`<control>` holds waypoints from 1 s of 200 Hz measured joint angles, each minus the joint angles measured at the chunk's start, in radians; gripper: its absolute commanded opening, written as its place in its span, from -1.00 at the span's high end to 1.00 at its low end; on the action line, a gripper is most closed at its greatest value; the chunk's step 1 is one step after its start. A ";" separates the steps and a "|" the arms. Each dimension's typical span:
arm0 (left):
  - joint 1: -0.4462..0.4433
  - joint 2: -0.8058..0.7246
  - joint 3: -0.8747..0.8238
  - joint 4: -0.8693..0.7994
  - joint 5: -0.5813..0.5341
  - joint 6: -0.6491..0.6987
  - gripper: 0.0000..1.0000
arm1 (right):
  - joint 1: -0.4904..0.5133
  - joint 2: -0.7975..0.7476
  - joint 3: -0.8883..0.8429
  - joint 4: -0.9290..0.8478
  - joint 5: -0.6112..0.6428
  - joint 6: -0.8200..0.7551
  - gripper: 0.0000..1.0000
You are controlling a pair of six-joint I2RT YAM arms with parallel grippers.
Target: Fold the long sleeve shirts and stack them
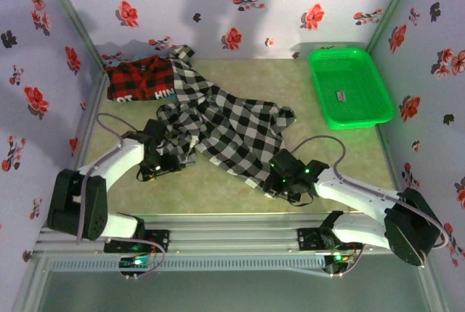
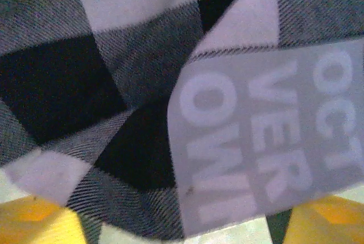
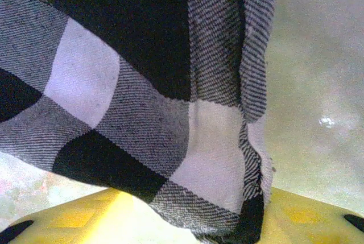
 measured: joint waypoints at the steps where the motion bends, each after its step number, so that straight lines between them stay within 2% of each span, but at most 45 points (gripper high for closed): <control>1: 0.003 0.005 -0.001 0.005 0.000 -0.003 -0.20 | 0.000 0.002 -0.001 0.002 0.002 0.000 -0.01; 14: 0.026 0.043 -0.007 0.046 0.000 0.005 0.07 | 0.000 0.026 -0.004 0.016 0.019 0.013 0.13; 28: 0.048 0.076 -0.007 0.061 -0.003 0.016 0.33 | -0.005 0.043 -0.006 0.025 0.036 0.020 0.42; 41: 0.069 0.076 -0.005 0.058 -0.003 0.026 0.67 | -0.019 0.042 -0.008 0.027 0.050 0.027 0.65; 50: 0.079 0.076 -0.003 0.062 -0.003 0.035 0.76 | -0.039 0.036 -0.008 0.028 0.058 0.025 0.76; 72: 0.083 0.062 0.008 0.068 0.001 0.039 0.81 | -0.129 0.002 -0.004 0.013 0.060 -0.006 0.90; 98: 0.084 -0.042 0.047 0.037 0.017 0.035 0.85 | -0.237 -0.018 0.037 -0.031 0.061 -0.075 0.98; 142: 0.084 -0.293 0.134 -0.040 0.085 -0.005 0.91 | -0.330 -0.017 0.158 -0.097 0.046 -0.196 1.00; 200: 0.076 -0.568 0.345 -0.233 0.246 -0.156 0.99 | -0.466 -0.005 0.334 -0.233 0.021 -0.356 1.00</control>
